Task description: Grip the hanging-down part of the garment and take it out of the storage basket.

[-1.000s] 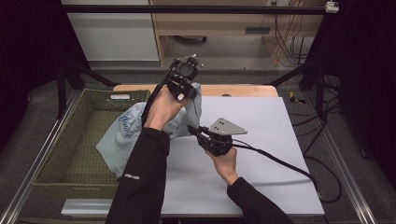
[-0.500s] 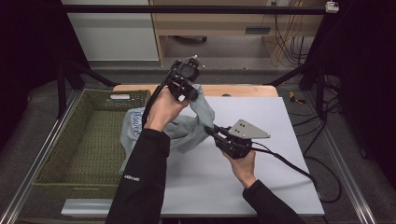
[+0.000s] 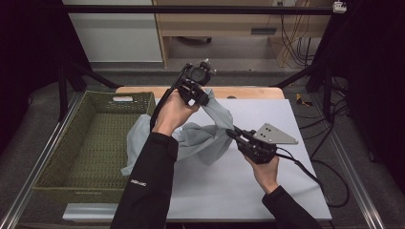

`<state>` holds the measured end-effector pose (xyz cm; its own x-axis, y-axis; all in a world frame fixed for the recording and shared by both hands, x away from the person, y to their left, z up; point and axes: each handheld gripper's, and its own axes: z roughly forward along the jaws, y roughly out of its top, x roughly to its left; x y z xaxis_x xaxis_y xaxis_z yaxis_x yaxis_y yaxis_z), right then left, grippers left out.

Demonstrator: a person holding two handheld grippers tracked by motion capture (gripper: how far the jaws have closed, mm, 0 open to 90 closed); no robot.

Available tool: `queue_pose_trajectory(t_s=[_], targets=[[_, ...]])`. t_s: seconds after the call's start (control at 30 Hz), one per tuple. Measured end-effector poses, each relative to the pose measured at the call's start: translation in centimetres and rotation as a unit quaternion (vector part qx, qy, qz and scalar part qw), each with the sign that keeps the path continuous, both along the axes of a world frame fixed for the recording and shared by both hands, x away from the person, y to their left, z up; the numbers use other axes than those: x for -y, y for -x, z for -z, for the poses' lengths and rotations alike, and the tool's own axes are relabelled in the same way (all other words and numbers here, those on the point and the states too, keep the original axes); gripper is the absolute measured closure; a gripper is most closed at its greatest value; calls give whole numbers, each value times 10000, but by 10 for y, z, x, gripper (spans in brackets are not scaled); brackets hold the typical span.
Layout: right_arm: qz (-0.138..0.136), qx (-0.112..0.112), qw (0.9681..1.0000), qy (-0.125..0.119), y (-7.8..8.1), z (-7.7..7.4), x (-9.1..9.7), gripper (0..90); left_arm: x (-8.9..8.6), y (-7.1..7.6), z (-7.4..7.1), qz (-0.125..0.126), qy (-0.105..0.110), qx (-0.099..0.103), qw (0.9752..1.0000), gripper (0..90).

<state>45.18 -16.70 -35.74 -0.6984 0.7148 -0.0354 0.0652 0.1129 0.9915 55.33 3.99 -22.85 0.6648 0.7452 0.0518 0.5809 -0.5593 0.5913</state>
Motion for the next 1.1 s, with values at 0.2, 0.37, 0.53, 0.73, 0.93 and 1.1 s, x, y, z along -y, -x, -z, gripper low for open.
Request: queue_pose_trajectory(t_s=[0.2, 0.37, 0.53, 0.73, 0.93, 1.1], targets=[[133, 20, 9999, -43, 1, -2, 9, 834, 5, 1, 0, 66, 40, -3, 10000, 850], [328, 70, 9994, 5, 1, -5, 16, 834, 9, 2, 0, 127, 58, 23, 9999, 849], [341, 47, 9994, -3, 0, -2, 22, 812, 13, 4, 1, 177, 35, 45, 9998, 849], [128, -149, 9997, -177, 1, 14, 25, 515, 11, 3, 5, 141, -147, 35, 9998, 850], [284, -193, 9991, -265, 4, 26, 30, 191, 9, 2, 10, 120, -149, 37, 9998, 850], [432, -255, 9980, -394, 7, 30, 36, 63, 10, 5, 11, 221, -172, 50, 9996, 850]])
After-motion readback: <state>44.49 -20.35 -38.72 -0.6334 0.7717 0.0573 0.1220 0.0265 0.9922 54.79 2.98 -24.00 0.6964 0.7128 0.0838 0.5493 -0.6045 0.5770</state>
